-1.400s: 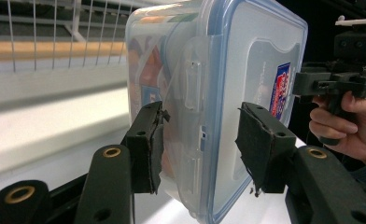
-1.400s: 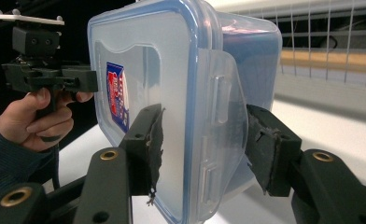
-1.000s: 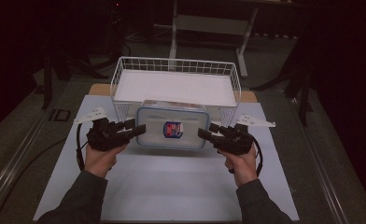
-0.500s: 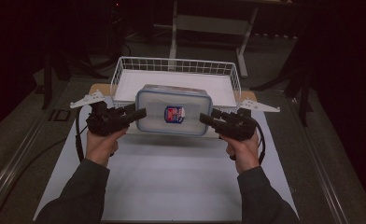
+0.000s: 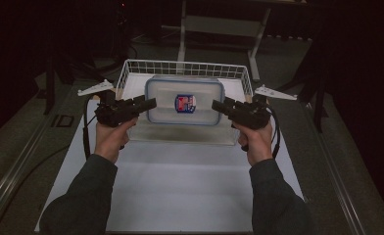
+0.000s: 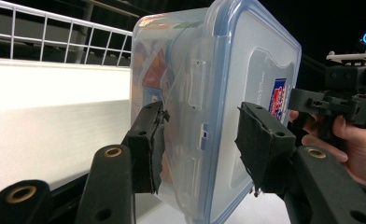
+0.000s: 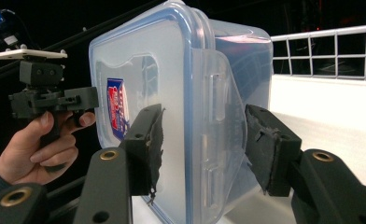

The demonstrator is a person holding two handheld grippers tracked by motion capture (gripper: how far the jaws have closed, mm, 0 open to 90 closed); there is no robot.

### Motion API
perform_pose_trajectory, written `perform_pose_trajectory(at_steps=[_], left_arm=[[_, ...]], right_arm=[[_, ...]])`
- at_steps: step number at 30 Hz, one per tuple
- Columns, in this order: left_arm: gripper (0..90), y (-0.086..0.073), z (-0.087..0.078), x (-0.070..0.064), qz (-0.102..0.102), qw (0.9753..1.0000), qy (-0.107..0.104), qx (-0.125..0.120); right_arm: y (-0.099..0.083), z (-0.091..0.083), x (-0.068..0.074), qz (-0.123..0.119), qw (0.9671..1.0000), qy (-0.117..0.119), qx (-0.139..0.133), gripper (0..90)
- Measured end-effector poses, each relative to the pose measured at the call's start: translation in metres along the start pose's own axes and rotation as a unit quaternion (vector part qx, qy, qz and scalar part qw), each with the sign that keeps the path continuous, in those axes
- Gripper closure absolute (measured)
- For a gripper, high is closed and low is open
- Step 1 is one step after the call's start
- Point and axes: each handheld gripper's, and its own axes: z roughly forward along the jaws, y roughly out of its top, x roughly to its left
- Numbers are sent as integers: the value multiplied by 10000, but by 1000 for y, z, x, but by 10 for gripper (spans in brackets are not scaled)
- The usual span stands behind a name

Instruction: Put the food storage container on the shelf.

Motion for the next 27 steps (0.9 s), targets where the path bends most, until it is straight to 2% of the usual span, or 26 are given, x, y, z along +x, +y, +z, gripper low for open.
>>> perform_pose_trajectory(at_steps=[11, 19, 25, 27], left_arm=[[519, 12, 15, 15, -113, 9998, -16, -149], [518, 15, 23, 26, -316, 9993, 73, -204], [516, 17, 27, 27, -397, 9988, 113, -254], [511, 18, 28, 27, -352, 9989, 200, -240]], right_arm=[[11, 11, -13, 193, 9997, -91, -117, 486], [13, 21, -23, 332, 9993, -167, -67, 484], [14, 24, -29, 436, 9989, -173, -82, 484], [15, 24, -29, 460, 9987, -199, -80, 482]])
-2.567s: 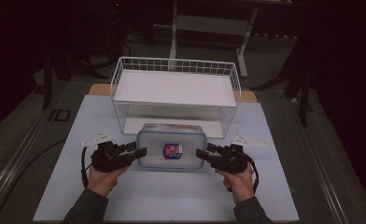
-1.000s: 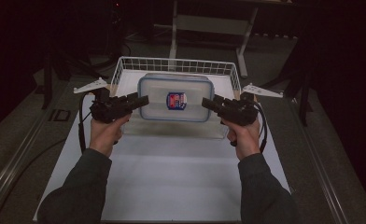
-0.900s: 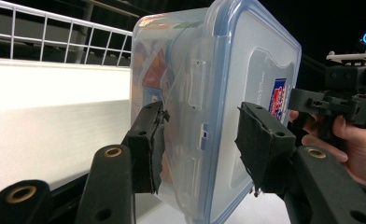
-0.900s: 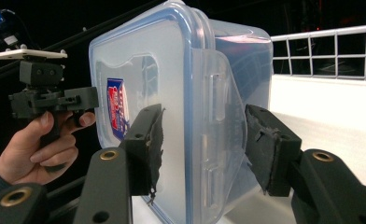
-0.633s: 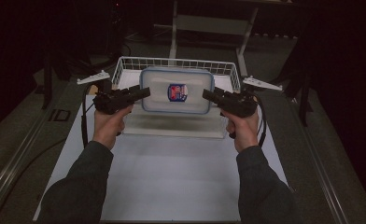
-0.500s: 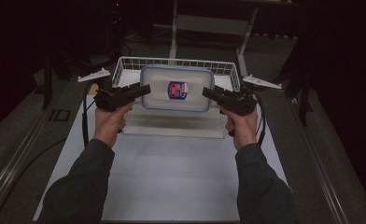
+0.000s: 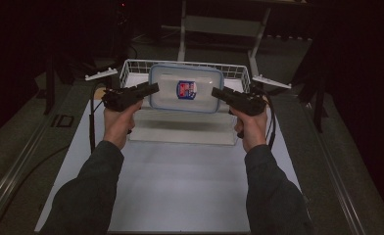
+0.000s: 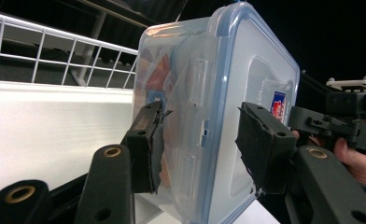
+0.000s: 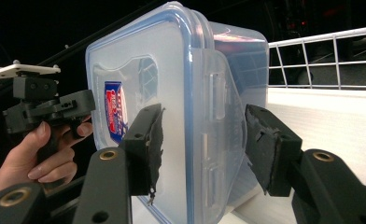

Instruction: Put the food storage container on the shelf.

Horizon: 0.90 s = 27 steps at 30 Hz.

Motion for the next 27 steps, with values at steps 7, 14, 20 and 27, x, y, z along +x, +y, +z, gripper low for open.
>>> perform_pose_trajectory(at_steps=[7, 14, 20, 27], left_arm=[[517, 0, 3, -6, 322, 9985, 438, 89], [527, -3, 7, -3, 297, 9982, 501, 131], [529, -3, 8, -1, 208, 9982, 565, 70], [509, -7, 6, -1, 454, 9960, 739, 228]], right_arm=[[1, 4, 8, -285, 9992, -270, 126, 470], [5, 10, 4, -169, 9982, -541, 180, 415], [4, 14, 3, -222, 9968, -724, 255, 392], [-2, 18, 14, -854, 9875, -1128, 690, 389]])
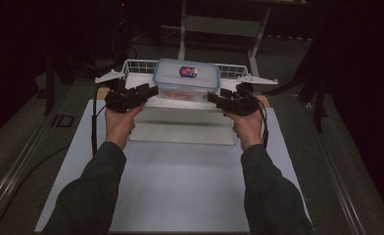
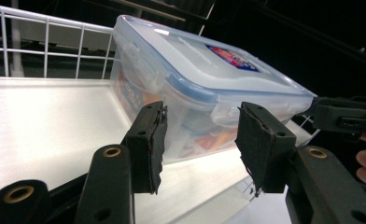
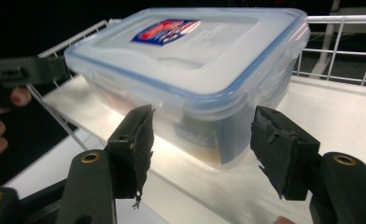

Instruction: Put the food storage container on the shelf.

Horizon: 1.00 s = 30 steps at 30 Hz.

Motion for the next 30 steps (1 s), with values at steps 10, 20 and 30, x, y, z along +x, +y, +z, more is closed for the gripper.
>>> perform_pose_trajectory(at_steps=[10, 20, 30], left_arm=[[460, -1, -15, -3, 552, 9980, 13, 318], [445, -18, -45, -1, 1038, 9930, 166, 541], [420, -52, -85, -6, 1262, 9902, 272, 524]], right_arm=[[-2, -8, 20, -833, 9958, -172, 332, 394], [-21, -25, 21, -1062, 9934, -113, 428, 367], [-52, -52, 24, -1097, 9935, 62, 287, 342]])
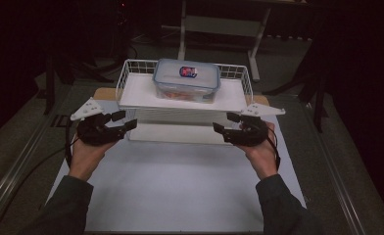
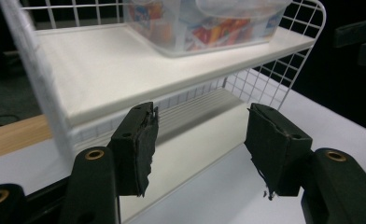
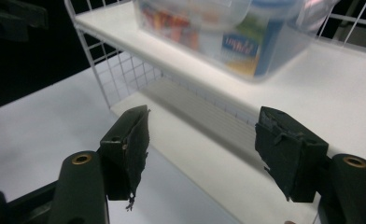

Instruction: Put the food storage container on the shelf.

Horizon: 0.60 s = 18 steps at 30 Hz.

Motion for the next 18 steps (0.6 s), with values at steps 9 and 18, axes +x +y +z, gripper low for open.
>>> perform_pose_trajectory(at_steps=[9, 18], left_arm=[[406, -46, -20, -6, -309, 9995, 117, 6], [407, -85, -36, -13, -196, 9987, 395, 243]], right_arm=[[-45, -17, 14, -75, 10000, 22, 27, 305], [-80, -40, 14, 154, 9999, 10, 59, 295]])
